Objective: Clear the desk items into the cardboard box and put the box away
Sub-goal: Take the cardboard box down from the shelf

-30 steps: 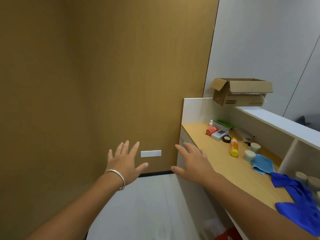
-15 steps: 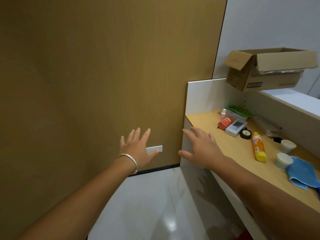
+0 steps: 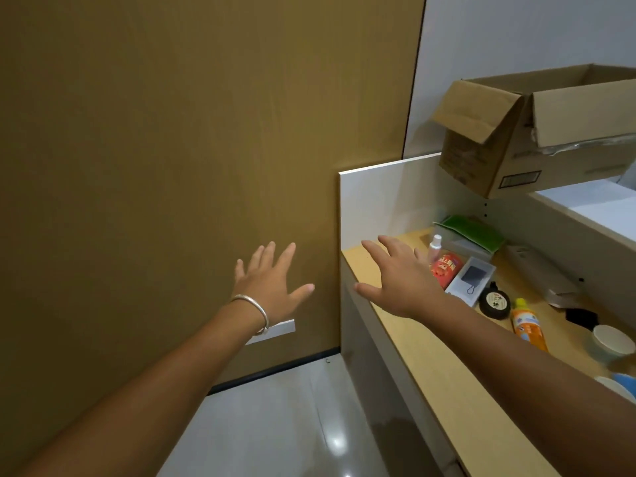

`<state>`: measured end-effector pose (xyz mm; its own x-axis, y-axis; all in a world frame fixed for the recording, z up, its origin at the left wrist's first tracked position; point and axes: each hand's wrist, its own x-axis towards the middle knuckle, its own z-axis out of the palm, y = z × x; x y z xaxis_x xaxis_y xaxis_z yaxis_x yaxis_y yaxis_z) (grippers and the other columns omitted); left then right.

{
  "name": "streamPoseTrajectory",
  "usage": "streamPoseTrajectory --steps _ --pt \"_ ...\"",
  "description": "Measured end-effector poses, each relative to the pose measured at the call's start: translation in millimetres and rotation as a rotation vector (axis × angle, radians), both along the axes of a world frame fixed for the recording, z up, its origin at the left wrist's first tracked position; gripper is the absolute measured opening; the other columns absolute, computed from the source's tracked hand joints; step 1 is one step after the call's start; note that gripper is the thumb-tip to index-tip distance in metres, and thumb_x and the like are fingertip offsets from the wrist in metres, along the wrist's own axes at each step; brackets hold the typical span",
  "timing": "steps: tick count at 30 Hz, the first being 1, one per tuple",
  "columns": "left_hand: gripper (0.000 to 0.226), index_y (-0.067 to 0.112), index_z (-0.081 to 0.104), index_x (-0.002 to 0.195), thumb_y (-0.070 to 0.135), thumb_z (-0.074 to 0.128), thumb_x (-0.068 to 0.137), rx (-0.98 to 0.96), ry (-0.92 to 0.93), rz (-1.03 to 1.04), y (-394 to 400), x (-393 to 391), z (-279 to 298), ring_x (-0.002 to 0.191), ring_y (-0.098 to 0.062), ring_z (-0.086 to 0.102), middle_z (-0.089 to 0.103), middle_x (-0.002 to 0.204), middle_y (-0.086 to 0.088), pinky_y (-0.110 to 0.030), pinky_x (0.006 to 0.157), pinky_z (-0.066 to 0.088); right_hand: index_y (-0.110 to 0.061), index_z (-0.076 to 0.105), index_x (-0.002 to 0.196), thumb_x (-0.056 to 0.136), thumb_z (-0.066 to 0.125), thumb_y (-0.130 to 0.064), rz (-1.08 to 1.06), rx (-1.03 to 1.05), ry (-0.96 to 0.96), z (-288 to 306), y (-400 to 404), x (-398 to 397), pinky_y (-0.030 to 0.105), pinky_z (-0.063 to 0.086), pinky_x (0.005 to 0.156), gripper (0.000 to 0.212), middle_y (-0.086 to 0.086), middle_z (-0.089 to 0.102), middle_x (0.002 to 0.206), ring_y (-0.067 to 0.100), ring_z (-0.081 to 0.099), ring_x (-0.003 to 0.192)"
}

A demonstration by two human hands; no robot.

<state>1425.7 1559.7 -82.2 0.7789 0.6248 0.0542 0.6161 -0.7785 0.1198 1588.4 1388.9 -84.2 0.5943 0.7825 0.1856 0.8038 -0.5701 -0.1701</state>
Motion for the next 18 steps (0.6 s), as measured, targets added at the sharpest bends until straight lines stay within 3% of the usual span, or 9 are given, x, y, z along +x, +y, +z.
streamPoseTrajectory --steps 10,18 --pt "0.083 0.038 0.003 0.150 0.073 0.037 0.084 -0.026 -0.057 -0.376 51.6 212.1 -8.8 0.148 -0.020 0.001 0.005 0.161 -0.002 -0.050 0.118 0.007 -0.033 0.022 0.149 0.084 0.052 -0.064 -0.282 0.041 -0.025 1.9 21.9 139.1 0.053 0.012 0.117 0.078 0.002 0.021 0.157 0.023 0.016 0.144" --pt "0.088 0.034 0.001 0.151 0.072 0.040 0.083 -0.141 -0.202 -0.748 52.9 365.3 24.0 0.147 -0.023 0.007 0.007 0.161 -0.006 -0.049 0.116 0.016 -0.027 0.025 0.150 0.083 0.058 -0.058 -0.565 0.066 -0.100 45.9 -1.1 198.2 0.052 0.021 0.115 0.081 0.007 0.025 0.156 0.024 0.021 0.143"
